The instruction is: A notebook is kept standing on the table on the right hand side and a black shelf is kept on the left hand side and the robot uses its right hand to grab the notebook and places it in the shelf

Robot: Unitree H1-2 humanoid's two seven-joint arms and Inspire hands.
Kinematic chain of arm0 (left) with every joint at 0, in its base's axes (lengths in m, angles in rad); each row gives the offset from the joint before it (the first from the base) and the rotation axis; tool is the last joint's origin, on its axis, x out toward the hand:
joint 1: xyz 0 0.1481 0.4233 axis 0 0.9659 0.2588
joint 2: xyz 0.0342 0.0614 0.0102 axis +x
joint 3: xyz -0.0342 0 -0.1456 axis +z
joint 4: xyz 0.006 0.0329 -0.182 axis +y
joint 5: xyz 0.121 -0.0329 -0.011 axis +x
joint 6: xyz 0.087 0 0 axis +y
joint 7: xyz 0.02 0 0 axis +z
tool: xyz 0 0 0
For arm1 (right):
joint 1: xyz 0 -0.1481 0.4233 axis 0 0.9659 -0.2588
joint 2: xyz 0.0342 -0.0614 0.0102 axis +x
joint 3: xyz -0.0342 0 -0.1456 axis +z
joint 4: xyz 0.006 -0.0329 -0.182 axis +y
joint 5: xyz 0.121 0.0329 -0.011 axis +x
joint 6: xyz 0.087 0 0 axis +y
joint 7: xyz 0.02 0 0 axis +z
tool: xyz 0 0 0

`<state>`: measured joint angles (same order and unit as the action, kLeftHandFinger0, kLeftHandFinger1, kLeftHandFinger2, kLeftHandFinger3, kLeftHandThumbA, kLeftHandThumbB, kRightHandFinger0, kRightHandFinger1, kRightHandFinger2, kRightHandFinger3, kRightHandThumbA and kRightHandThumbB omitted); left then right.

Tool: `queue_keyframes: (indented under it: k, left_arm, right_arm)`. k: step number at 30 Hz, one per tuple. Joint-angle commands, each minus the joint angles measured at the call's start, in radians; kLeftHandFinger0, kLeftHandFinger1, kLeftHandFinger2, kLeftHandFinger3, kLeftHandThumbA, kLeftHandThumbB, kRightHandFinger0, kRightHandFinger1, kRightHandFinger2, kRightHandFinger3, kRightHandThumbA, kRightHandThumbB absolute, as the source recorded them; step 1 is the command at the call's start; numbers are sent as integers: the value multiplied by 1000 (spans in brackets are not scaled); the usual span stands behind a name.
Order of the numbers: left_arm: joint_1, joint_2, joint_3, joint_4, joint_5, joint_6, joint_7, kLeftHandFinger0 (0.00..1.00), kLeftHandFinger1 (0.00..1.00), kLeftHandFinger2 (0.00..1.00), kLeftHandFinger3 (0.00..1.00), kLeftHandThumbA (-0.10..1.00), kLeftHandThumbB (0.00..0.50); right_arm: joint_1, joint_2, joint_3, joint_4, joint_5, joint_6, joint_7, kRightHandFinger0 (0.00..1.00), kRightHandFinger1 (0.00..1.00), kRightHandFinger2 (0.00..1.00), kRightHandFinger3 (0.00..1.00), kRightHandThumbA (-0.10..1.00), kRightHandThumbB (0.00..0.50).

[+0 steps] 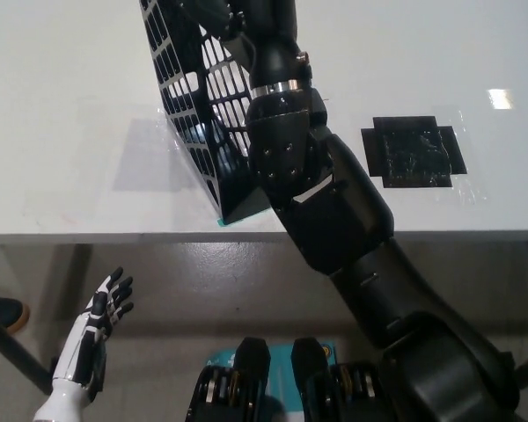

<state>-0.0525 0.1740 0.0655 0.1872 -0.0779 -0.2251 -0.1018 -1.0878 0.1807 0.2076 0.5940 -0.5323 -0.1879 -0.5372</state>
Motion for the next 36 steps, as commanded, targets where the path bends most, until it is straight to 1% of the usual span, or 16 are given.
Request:
queue_keyframes:
  k: [1,3,4,7,8,10,12,20,24,28,29,31,32,34,35,36]
  left_arm:
    - [-1,23,2,-31,-15,-11,-25,1000,1000,1000,1000,1000,135]
    - [1,24,1,-31,-10,-11,-24,1000,1000,1000,1000,1000,136]
    - [1,26,0,-28,-8,-13,-26,1000,1000,1000,1000,1000,139]
    - [3,25,-1,-31,-5,-9,-28,1000,1000,1000,1000,1000,144]
    - [2,24,-1,-30,-4,-10,-27,1000,1000,1000,1000,1000,143]
    - [0,23,-2,-20,12,-24,-17,1000,1000,1000,1000,1000,160]
    - [-2,23,-3,-20,16,-25,-16,1000,1000,1000,1000,1000,163]
    - [-6,20,2,-41,6,-4,-18,1000,1000,1000,1000,1000,172]
    - [-11,16,2,-40,22,-2,-6,1000,1000,1000,1000,1000,188]
    - [-9,13,3,-39,35,-18,3,1000,1000,1000,1000,1000,141]
    - [-9,12,2,-39,40,-23,6,1000,1000,1000,1000,1000,140]
    - [-5,9,2,-46,37,-16,5,1000,1000,1000,1000,1000,156]
    - [-4,8,2,-48,37,-15,5,1000,1000,1000,1000,1000,174]
    - [-6,9,3,-49,31,-12,1,1000,1000,1000,1000,1000,180]
    - [-6,9,3,-50,30,-11,1,1000,1000,1000,1000,1000,185]
    - [-11,9,4,-47,35,-16,5,1000,1000,1000,1000,1000,171]
  right_arm:
    - [-88,10,-20,-12,-2,-76,-74,0,169,611,814,-100,94]
    - [-82,15,-23,-10,4,-77,-76,0,170,611,816,-100,96]
    - [-77,21,-21,-3,-1,-82,-90,0,173,614,808,-100,111]
    - [-64,30,-23,7,13,-102,-91,0,165,610,787,-100,104]
    - [-62,31,-22,12,14,-105,-93,0,150,589,767,-100,99]
    - [-57,38,-23,32,14,-96,-100,0,113,571,703,-100,127]
    - [-51,48,-31,48,37,-98,-89,0,94,570,672,-100,131]
    - [-96,84,-70,256,114,-199,-100,0,186,673,785,-100,120]
    - [-133,94,-77,372,121,-236,-135,0,190,676,767,-100,134]
    - [-199,118,-102,545,151,-268,-172,0,175,655,738,-100,143]
    - [-206,119,-104,561,153,-275,-176,0,176,656,739,-100,143]
    - [-238,131,-125,626,183,-278,-174,0,201,697,731,-100,143]
    - [-251,135,-129,647,189,-282,-183,0,215,720,745,-100,112]
    - [-263,139,-136,662,202,-282,-193,0,245,752,771,-100,125]
    - [-270,141,-134,664,199,-282,-196,189,457,937,938,151,182]
    - [-273,140,-122,655,189,-282,-168,752,1000,1000,1000,597,341]
